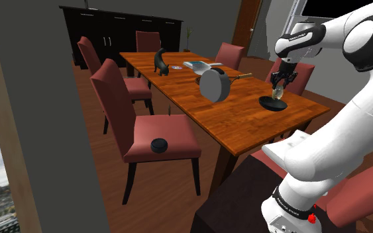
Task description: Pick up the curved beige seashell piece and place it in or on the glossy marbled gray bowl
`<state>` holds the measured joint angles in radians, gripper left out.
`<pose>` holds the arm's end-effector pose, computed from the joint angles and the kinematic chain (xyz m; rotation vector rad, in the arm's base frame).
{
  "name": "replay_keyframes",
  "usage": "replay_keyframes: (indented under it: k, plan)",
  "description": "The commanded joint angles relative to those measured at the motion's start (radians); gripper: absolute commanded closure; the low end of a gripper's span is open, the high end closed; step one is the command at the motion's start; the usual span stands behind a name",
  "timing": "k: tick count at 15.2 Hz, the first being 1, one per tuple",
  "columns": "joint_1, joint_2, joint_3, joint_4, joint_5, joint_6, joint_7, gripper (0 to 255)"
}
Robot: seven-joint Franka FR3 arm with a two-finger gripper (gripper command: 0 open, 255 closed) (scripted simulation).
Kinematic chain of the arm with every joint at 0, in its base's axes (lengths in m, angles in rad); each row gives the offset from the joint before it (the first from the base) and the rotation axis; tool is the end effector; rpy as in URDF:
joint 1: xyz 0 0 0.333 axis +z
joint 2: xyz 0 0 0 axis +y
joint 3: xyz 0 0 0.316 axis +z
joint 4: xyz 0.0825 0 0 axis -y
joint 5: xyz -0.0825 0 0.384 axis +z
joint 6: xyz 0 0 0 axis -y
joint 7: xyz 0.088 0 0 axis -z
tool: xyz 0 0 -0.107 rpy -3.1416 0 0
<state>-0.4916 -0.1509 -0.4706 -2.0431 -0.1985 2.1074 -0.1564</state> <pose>0.2908 -0.4516 0.5202 2.7457 -1.0391 0.1640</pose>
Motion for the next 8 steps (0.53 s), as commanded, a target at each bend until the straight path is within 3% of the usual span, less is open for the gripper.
replay_keyframes:
  k: [1,8]
  plan:
    - [-0.007,0.017,-0.015,0.001,0.010,0.019,-0.024,255]
    - [-0.009,0.041,-0.022,-0.071,0.013,0.113,-0.021,255]
